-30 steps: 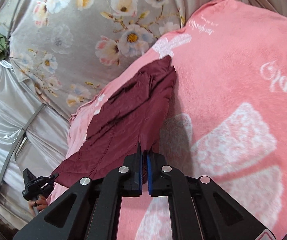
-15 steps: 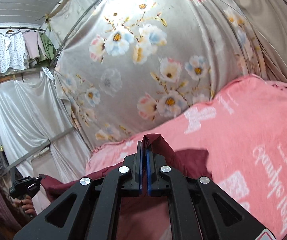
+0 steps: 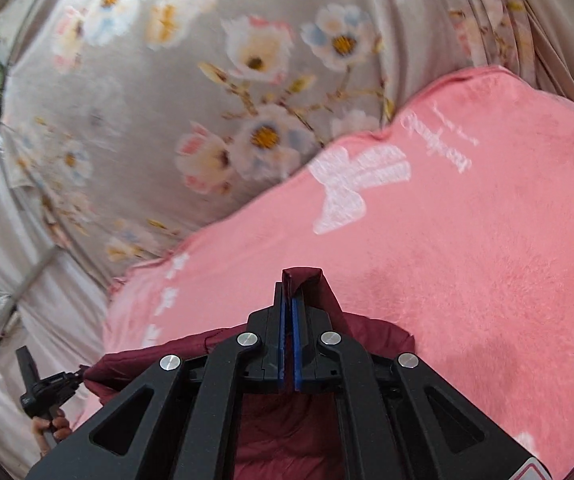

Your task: Fold large clothes

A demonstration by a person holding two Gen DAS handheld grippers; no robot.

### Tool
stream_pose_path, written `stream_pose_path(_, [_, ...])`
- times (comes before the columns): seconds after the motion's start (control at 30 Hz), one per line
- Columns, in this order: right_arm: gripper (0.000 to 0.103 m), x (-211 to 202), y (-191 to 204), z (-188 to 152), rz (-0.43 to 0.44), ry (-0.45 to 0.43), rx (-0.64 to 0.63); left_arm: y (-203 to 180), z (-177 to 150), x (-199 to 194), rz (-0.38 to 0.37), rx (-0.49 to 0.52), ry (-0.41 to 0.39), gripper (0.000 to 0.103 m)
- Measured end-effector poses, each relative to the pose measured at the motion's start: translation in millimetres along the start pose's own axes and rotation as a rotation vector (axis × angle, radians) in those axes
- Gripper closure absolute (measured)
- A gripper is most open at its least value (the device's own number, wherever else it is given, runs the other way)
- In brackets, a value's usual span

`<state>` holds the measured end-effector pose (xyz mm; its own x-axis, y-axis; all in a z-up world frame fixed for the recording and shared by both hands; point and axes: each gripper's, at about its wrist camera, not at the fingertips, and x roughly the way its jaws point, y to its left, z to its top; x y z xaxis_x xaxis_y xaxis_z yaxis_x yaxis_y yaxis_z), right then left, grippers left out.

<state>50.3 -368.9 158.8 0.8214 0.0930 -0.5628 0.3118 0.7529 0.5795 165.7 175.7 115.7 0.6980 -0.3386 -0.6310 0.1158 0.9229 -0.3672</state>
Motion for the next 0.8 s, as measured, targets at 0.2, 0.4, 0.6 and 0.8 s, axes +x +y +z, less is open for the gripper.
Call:
stream_pose_path(0.2, [0.101, 58.4, -30.5, -12.1, -0.079, 0.081, 0.053, 6.6, -6.4, 70.2, 0.078, 0.004, 0.09, 0.099])
stream_pose_path(0.4, [0.101, 88.3, -43.7, -23.6, -0.125, 0.126, 0.071, 15.1, -14.7, 101.9, 0.113, -0.002, 0.128, 0.099])
stream_pose_path(0.6, [0.101, 105.1, -56.4, -37.5, -0.144, 0.157, 0.099, 24.5, -26.5, 121.7, 0.109, -0.013, 0.15, 0.098])
stream_pose_path(0.8, [0.101, 112.4, -58.2, -43.8, -0.164, 0.164, 0.091, 24.8, -36.7, 133.7, 0.112, -0.004, 0.131, 0.097])
